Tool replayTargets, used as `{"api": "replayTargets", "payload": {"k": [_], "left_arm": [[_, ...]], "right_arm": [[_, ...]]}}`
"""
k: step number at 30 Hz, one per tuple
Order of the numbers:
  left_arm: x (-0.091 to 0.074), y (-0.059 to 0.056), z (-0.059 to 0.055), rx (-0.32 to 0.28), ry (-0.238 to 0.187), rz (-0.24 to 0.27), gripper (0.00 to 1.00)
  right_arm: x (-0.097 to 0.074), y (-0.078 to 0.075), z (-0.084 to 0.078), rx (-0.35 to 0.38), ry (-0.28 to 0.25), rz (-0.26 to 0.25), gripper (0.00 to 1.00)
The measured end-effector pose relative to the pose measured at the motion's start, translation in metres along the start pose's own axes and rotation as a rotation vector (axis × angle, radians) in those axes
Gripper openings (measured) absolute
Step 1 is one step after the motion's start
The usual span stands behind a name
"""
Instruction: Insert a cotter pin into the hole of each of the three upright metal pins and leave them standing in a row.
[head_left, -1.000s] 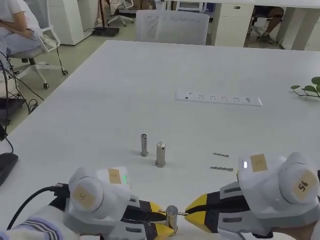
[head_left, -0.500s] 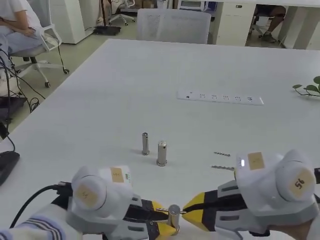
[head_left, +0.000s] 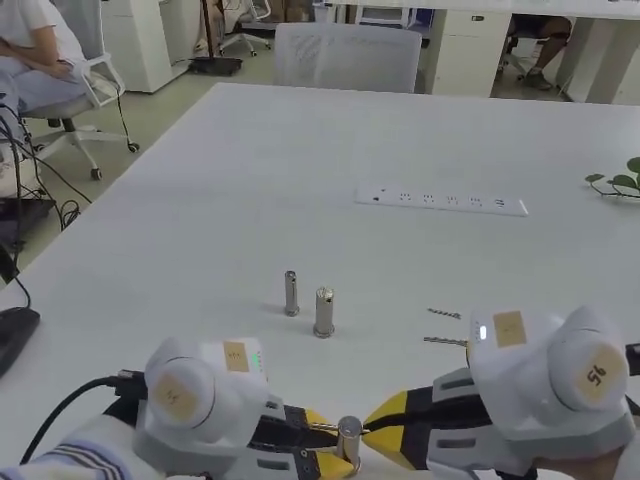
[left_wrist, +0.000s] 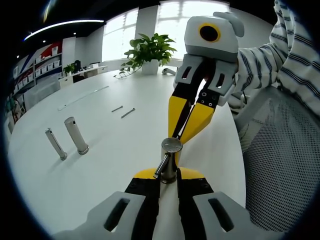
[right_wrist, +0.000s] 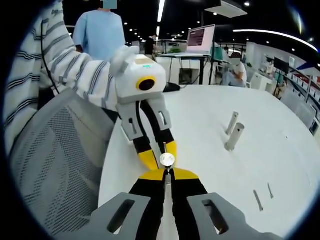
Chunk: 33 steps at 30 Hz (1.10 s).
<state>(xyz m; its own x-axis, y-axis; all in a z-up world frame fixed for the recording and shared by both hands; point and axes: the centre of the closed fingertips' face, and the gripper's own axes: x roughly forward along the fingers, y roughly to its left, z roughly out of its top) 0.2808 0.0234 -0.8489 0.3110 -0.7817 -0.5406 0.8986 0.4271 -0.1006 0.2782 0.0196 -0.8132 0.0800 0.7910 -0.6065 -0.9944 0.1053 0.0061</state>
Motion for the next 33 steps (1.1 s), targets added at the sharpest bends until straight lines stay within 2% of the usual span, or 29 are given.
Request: {"api": "replayTargets", "payload": {"k": [7,10,19,24,28,30,33], "left_arm": [[0.000,0.000,0.000,0.013,0.003,-0.001,0.11],[0.000,-0.001,-0.001,0.017,0.009,-0.001,0.12],[-0.004,-0.003,-0.005,0.002,0.016,-0.013,0.23],[-0.012,-0.004,-0.006,-0.019,0.019,-0.025,0.25],[-0.020,-0.006,-0.009,-0.042,0.024,-0.039,0.33],[-0.025,-0.008,-0.009,-0.081,0.010,-0.055,0.37],[-0.031,-0.009,-0.011,-0.083,0.009,-0.054,0.46]], "right_arm": [[0.001,0.002,-0.002,-0.007,0.004,0.011,0.12],[0.002,0.004,-0.002,-0.002,0.004,0.017,0.12],[0.005,0.005,-0.002,0.009,-0.011,0.025,0.15],[0.007,0.006,-0.001,0.011,-0.016,0.033,0.17],[0.008,0.006,-0.001,0.014,-0.020,0.038,0.18],[0.009,0.005,0.000,0.018,-0.025,0.041,0.19],[0.011,0.006,0.000,0.019,-0.028,0.048,0.19]]}}
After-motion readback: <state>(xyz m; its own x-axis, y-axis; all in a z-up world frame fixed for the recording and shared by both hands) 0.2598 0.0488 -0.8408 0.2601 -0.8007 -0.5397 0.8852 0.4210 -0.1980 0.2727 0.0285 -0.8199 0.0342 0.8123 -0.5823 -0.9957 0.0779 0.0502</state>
